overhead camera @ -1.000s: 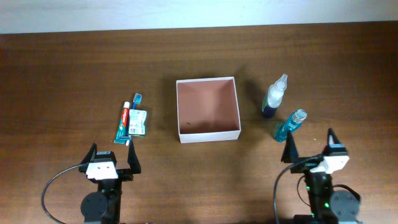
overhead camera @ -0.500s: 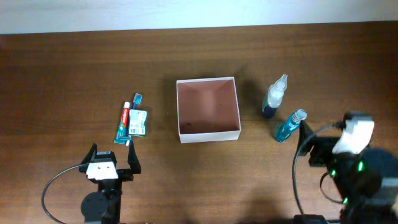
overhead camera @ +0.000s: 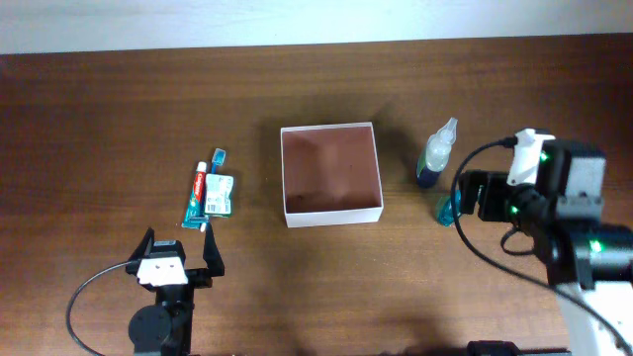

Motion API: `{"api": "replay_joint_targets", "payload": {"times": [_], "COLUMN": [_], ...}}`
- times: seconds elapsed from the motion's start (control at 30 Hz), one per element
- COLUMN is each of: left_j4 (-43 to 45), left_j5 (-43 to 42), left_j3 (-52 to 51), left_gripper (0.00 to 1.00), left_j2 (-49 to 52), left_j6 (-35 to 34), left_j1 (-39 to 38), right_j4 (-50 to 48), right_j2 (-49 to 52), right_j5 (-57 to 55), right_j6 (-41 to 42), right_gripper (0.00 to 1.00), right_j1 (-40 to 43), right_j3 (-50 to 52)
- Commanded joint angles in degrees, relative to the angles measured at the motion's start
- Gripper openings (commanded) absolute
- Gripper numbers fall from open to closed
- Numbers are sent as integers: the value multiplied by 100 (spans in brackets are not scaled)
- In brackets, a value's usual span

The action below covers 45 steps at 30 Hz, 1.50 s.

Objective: Pack container
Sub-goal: 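Move the right gripper down over the teal Listerine bottle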

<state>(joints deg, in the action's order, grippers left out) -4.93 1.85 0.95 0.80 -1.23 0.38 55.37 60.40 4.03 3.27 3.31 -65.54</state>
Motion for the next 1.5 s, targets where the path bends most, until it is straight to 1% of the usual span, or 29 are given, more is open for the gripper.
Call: {"api": "replay_joint_targets", "payload": {"times": [0.0, 0.17, 0.2, 0.27, 0.3, 0.4, 0.53, 0.73, 0.97, 1.17, 1.33, 1.47], "left_j4": [17, 17, 17, 17, 17, 17, 17, 17, 17, 17, 17, 17], "left_j5": [-83, -83, -83, -83, -83, -83, -83, -83, -81, -83, -83, -83], "left_j3": [-44, -44, -44, -44, -44, -44, -44, -44, -44, -44, -44, -44], "left_gripper": [99, 99, 99, 99, 99, 99, 99, 99, 99, 99, 99, 99], "left_j2": [-46, -46, -46, -46, -46, -46, -46, -44, -46, -44, -44, -44], "left_j6": [90, 90, 90, 90, 90, 90, 90, 90, 90, 90, 90, 90], "left_j1": [-24, -24, -24, -24, -24, -24, -24, -24, -24, -24, -24, -24], "right_j4": [-13, -181, -201, -227, -236, -269, -334, -426, -575, -573, -566, -525], "right_j2": [409, 1147, 1296, 1537, 1639, 1947, 2131, 2140, 2140, 2140, 2138, 2138], "right_j5": [92, 87, 68, 7, -24, -170, -350, -542, -754, -748, -730, -726], "right_j6": [61, 57, 57, 57, 57, 59, 61, 70, 393, 487, 627, 629], "right_gripper": [98, 98, 93, 80, 71, 58, 58, 59, 58, 46, 44, 33], "right_j1": [-28, -28, -28, -28, -28, -28, -28, -28, -28, -31, -31, -31], "right_j3": [-107, -107, -107, -107, -107, -107, -107, -107, -107, -109, -118, -118]}}
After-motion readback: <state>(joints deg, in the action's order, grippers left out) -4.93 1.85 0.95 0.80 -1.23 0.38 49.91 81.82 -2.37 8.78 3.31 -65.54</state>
